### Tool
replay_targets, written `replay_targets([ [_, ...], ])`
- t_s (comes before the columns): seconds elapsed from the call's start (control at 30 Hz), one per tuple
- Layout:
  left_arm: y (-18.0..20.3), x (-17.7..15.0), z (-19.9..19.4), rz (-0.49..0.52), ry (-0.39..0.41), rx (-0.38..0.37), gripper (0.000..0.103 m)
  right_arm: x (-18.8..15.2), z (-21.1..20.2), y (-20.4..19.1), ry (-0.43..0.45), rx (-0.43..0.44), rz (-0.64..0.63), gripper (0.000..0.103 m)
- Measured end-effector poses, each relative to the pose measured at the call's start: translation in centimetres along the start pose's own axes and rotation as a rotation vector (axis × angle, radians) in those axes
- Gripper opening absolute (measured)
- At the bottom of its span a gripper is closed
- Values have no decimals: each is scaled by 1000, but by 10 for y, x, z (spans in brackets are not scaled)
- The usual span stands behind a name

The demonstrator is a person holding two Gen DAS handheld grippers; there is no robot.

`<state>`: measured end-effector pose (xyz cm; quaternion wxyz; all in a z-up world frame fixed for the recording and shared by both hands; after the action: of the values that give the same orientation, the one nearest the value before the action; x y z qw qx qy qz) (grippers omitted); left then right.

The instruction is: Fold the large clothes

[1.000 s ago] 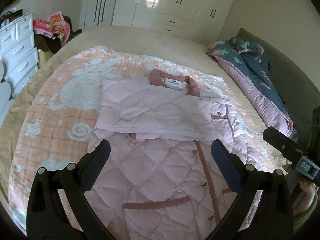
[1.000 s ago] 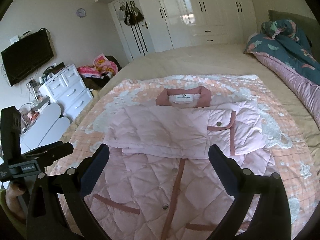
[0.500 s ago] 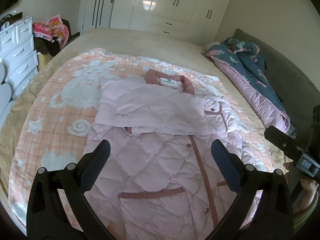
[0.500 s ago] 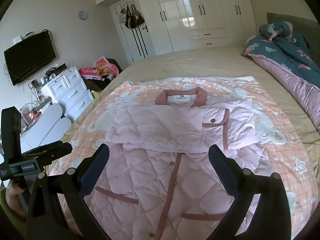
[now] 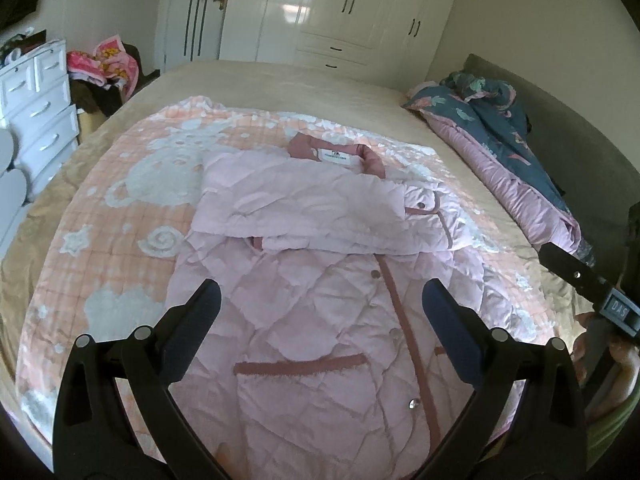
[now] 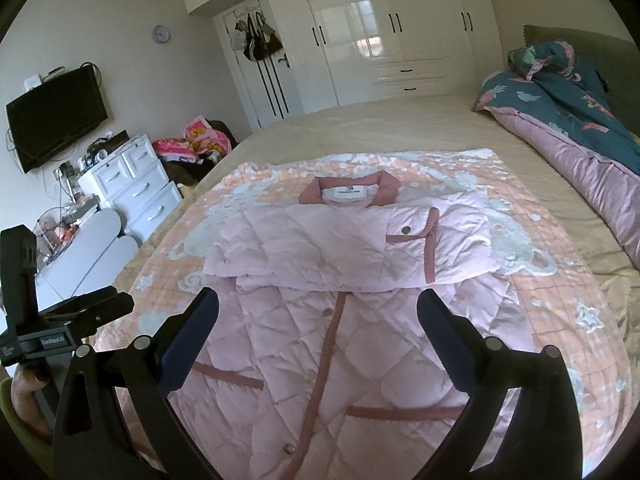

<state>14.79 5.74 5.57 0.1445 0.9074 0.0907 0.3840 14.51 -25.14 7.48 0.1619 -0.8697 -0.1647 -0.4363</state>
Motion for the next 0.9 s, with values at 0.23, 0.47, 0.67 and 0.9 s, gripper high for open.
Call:
replay_targets([
  [0.23, -4, -19, -3, 0, -2, 11, 94, -17, -8, 7, -11, -18, -2, 99],
  [0.47, -7, -35, -6, 2, -2, 29, 94, -33, -16, 12, -22, -25, -4, 99],
  [0.67, -12, -48, -5, 5, -15, 44, 94, -45, -18, 17, -36, -34, 0, 99],
  [0.9, -16, -60, 1, 13, -31, 64, 94, -58, -22, 23, -51, -46, 3, 99],
])
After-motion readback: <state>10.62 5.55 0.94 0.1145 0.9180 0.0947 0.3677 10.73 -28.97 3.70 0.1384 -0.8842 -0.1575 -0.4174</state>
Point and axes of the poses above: each gripper's, at about its wrist camera, not at the fingertips, and z roughly the way its jaws point, y to its right, x to its top, the point moved 1 cm from there along z, roughly the way its jaws point, and after that the axes turned 9 degrees about -z, right-handed, at the moved point
